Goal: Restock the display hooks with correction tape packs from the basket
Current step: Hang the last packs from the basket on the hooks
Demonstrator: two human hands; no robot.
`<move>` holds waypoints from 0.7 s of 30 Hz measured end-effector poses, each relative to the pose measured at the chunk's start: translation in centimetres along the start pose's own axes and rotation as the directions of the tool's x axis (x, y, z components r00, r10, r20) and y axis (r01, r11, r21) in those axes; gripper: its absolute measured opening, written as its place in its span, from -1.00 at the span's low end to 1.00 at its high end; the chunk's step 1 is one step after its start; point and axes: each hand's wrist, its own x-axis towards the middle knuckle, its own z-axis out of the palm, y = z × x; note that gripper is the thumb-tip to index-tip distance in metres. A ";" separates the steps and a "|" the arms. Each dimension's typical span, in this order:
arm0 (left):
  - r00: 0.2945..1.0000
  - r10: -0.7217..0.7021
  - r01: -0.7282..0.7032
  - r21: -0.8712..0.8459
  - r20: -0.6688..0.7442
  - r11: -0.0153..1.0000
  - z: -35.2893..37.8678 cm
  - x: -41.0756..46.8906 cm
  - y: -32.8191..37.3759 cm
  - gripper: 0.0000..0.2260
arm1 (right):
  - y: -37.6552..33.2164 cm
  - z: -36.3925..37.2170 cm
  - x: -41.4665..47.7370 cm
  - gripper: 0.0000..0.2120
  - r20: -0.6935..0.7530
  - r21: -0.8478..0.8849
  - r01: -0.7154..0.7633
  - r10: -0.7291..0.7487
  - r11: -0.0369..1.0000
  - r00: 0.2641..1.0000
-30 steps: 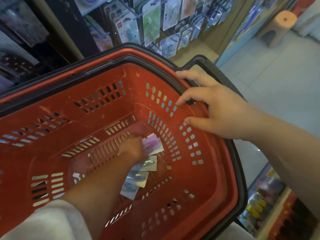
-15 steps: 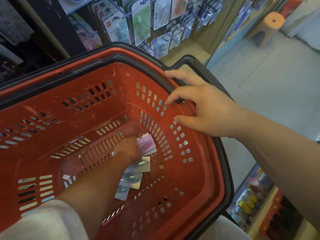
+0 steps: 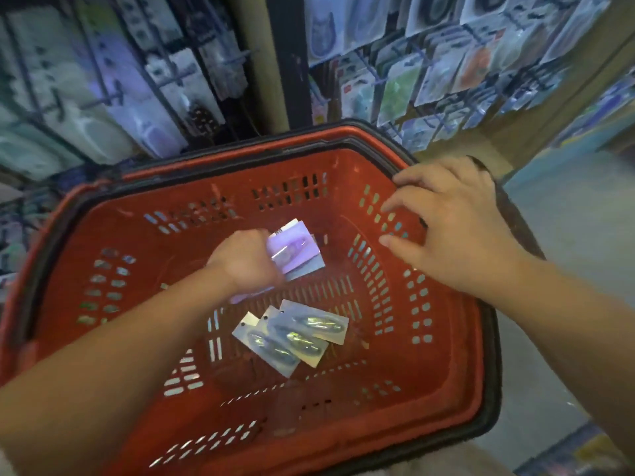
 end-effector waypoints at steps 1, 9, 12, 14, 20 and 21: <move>0.999 -0.033 0.033 -0.009 -0.020 0.999 -0.9 -1.2 -1.0 -0.65 | -0.8 0.2 1.2 -0.63 0.008 0.051 0.045 -0.045 0.998 0.999; 0.935 -0.304 0.248 -0.280 -0.182 0.928 -3.8 -9.6 -8.7 -0.45 | -10.1 8.5 9.7 -0.47 0.785 0.195 0.283 -0.323 0.939 0.529; 0.885 -0.430 0.336 -0.397 -0.177 0.854 -2.9 -11.0 -10.9 -0.47 | -11.7 14.7 10.2 -0.49 0.900 0.094 0.332 -0.223 0.939 0.376; 0.862 -0.487 0.358 -0.509 -0.142 0.782 -2.0 -11.1 -11.6 -0.52 | -11.3 19.1 9.7 -0.55 0.943 0.006 0.339 -0.118 0.941 0.311; 0.848 -0.524 0.426 -0.494 -0.073 0.758 0.0 -9.7 -13.2 -0.55 | -7.2 26.5 6.4 -0.65 0.985 -0.051 0.135 0.027 0.990 0.170; 0.852 -0.519 0.431 -0.470 -0.070 0.770 0.3 -9.6 -13.4 -0.54 | -6.7 27.1 6.0 -0.63 0.980 -0.058 0.108 0.036 0.992 0.195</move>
